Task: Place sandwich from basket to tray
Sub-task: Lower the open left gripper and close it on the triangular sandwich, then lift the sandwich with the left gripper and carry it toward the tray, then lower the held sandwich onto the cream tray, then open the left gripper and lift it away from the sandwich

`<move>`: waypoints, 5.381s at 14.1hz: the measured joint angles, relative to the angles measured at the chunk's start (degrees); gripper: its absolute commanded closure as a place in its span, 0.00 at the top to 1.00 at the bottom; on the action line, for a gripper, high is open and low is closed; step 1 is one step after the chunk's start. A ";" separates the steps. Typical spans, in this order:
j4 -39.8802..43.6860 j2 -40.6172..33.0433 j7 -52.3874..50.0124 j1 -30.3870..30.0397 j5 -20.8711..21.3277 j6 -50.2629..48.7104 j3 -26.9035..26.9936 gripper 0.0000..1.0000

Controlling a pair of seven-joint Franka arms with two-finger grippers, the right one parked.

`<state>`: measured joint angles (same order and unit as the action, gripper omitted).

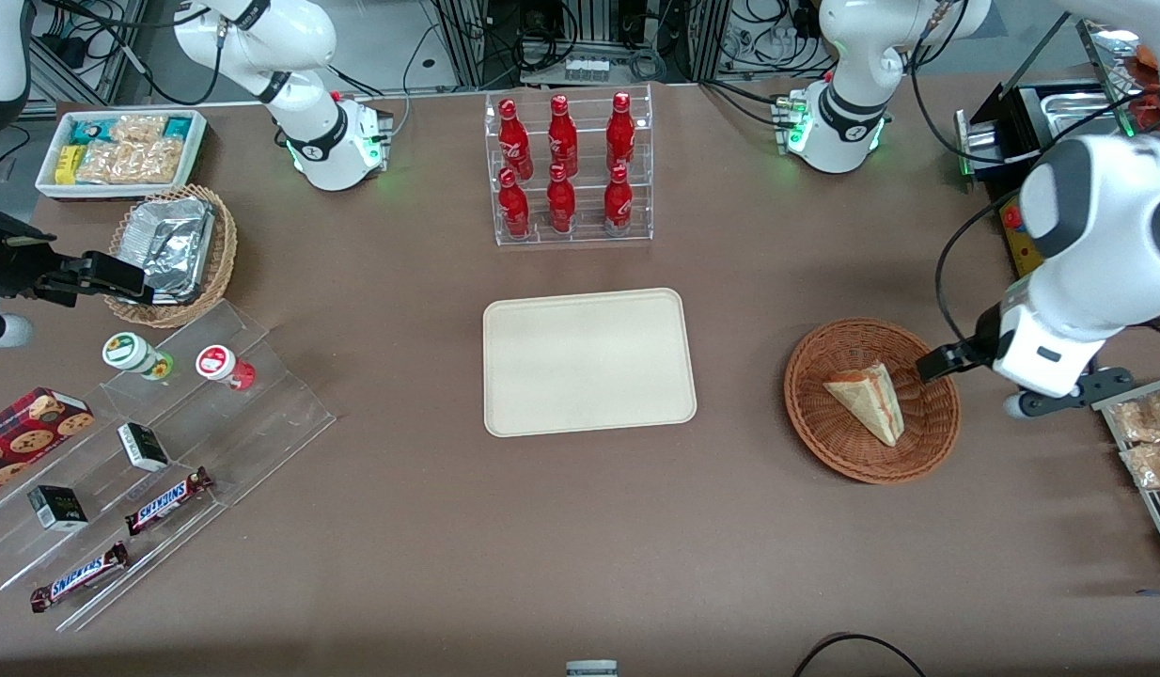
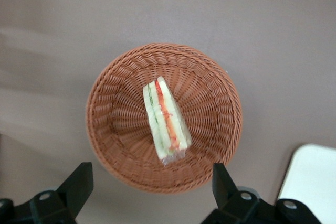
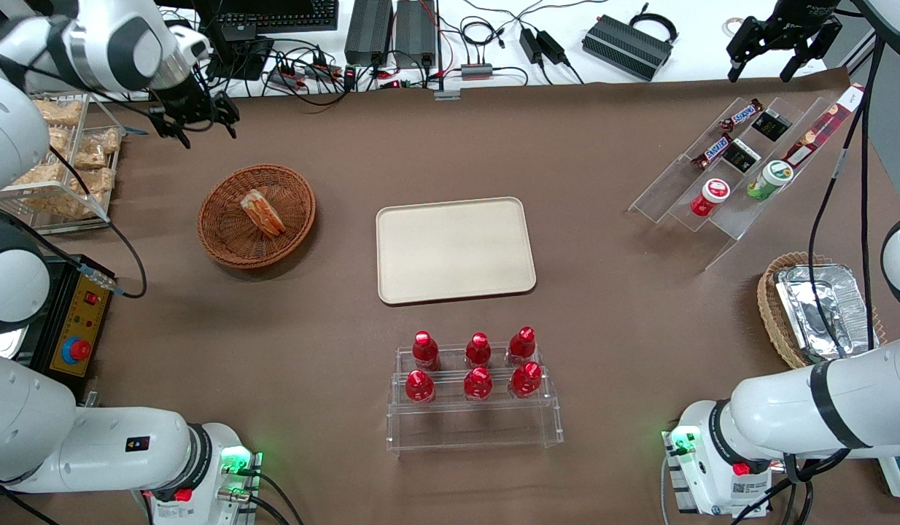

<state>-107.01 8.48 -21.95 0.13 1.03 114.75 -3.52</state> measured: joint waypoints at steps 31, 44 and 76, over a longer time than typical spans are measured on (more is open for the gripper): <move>-11.53 5.43 -16.23 2.44 1.44 14.99 -0.85 0.00; 15.70 10.70 -16.91 30.77 0.72 -5.56 -2.49 0.00; 30.13 26.17 -27.90 41.83 0.63 -7.47 -0.44 0.99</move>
<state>-76.88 34.65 -49.85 41.95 1.66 107.28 -3.96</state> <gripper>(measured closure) 0.004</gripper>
